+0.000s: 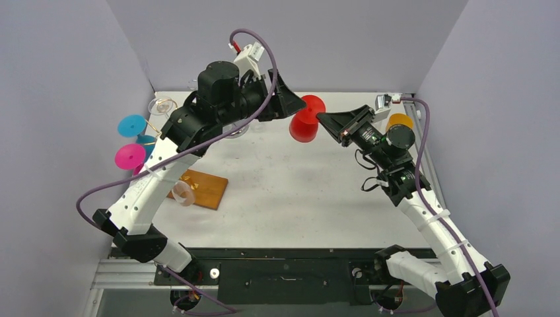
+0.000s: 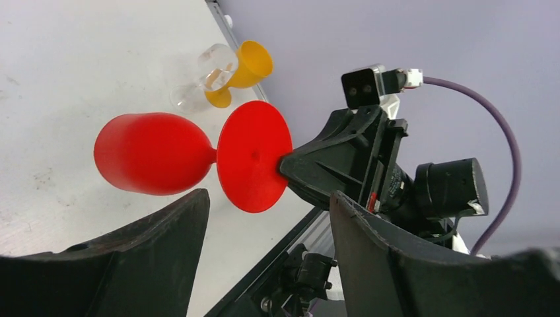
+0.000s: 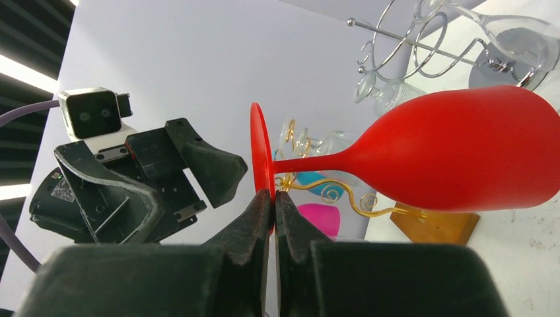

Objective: Take the wine glass off the wine glass rack
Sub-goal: Place the wine glass at the center of the board.

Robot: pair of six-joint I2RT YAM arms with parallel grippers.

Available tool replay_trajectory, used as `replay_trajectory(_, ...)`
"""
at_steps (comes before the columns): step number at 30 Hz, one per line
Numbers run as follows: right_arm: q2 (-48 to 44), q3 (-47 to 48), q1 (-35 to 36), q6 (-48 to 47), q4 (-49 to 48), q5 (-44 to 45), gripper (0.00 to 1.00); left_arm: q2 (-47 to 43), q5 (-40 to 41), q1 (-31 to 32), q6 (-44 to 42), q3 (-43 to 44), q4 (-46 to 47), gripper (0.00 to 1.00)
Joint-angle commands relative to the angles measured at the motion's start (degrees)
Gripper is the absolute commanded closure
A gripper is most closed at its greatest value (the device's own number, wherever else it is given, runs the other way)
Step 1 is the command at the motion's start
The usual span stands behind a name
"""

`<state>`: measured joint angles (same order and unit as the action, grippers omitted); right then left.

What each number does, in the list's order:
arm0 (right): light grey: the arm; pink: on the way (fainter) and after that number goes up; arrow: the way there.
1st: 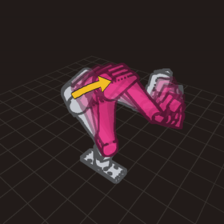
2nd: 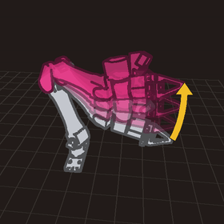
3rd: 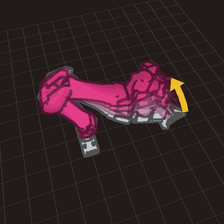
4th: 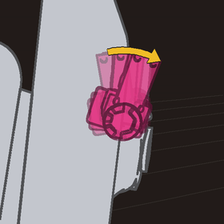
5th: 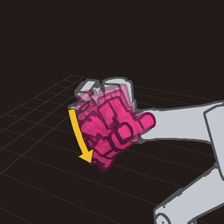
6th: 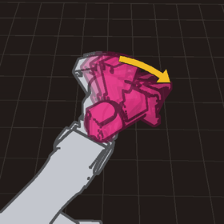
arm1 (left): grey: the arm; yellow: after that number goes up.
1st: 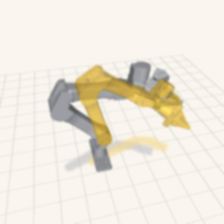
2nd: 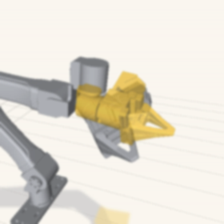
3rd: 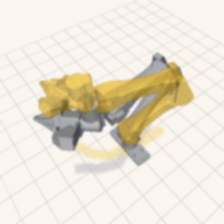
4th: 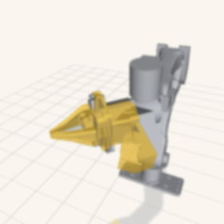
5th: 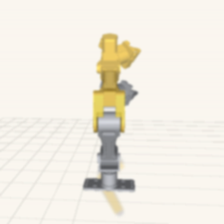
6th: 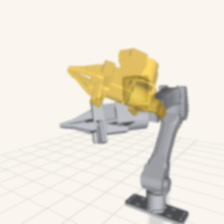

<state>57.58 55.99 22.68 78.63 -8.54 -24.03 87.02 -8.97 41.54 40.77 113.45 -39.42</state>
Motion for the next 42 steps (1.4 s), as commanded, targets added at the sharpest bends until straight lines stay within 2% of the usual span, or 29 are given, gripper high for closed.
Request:
replay_trajectory(1, -0.65, -0.23, -0.6, 1.95, -7.65, -3.65, 1.0, -1.03, -5.71, -1.66, 3.92, -0.86, 6.67, 0.39)
replay_trajectory(7, -0.84, -0.48, -1.76, 2.69, -9.45, -4.58, 1.0, -0.48, -7.97, -2.87, 5.23, -1.71, 6.6, 0.46)
replay_trajectory(13, -0.91, -0.4, -2.28, 2.74, -9.91, -5.4, 1.0, -0.31, -9.66, -3.45, 6.5, -2.66, 7.96, 0.47)
replay_trajectory(17, -0.41, 0.22, -2.33, 2.0, -10.68, -6.48, 1.0, 0.83, -11.84, -3.48, 7.84, -2.65, 8.75, 0.51)
replay_trajectory(25, 0.59, 1.69, -2.29, 0.46, -10.07, -8.39, 1.0, 2.03, -14.75, -3.48, 9.89, -2.72, 9.74, 0.67)
replay_trajectory(29, 0.8, 2.18, -2.29, -0.3, -9.52, -8.65, 1.0, 2.13, -15.3, -3.5, 10.82, -3.25, 10.28, 0.81)
replay_trajectory(31, 0.82, 2.52, -2.36, -1.15, -8.57, -8.58, 1.0, 2.05, -15.55, -3.49, 11.35, -3.52, 10.55, 0.94)
replay_trajectory(34, 1.09, 2.98, -2.37, -3.02, -7.34, -8.5, 1.0, 2.05, -16.04, -3.53, 12.22, -3.77, 10.81, 1.0)
replay_trajectory(36, 1.06, 3.25, -2.76, -5.32, -5.55, -8.2, 0.8, 2.08, -16.53, -3.78, 13.34, -4.06, 11.35, 1.0)
replay_trajectory(37, 1.01, 3.25, -3.41, -6.2, -5.01, -8.04, 0.55, 1.81, -16.66, -3.99, 14.85, -4.44, 12.32, 1.0)
replay_trajectory(38, 0.7, 3.21, -3.91, -7.5, -4.23, -7.8, 0.48, 1.47, -16.79, -4.51, 15.78, -5.6, 13.08, 1.0)
replay_trajectory(39, 0.52, 3.05, -5.02, -7.95, -4.09, -7.72, 0.35, 0.64, -16.79, -4.83, 18.43, -6.31, 15.26, 1.0)
replay_trajectory(41, -0.24, 2.32, -7.07, -8.99, -4.77, -7.45, 0.22, -0.67, -15.59, -5.95, 23.38, -8.69, 19.33, 1.0)
replay_trajectory(42, -0.97, 1.28, -8.07, -9.36, -6.15, -7.4, 0.2, -1.04, -15.04, -6.12, 26.46, -9.54, 21.26, 1.0)
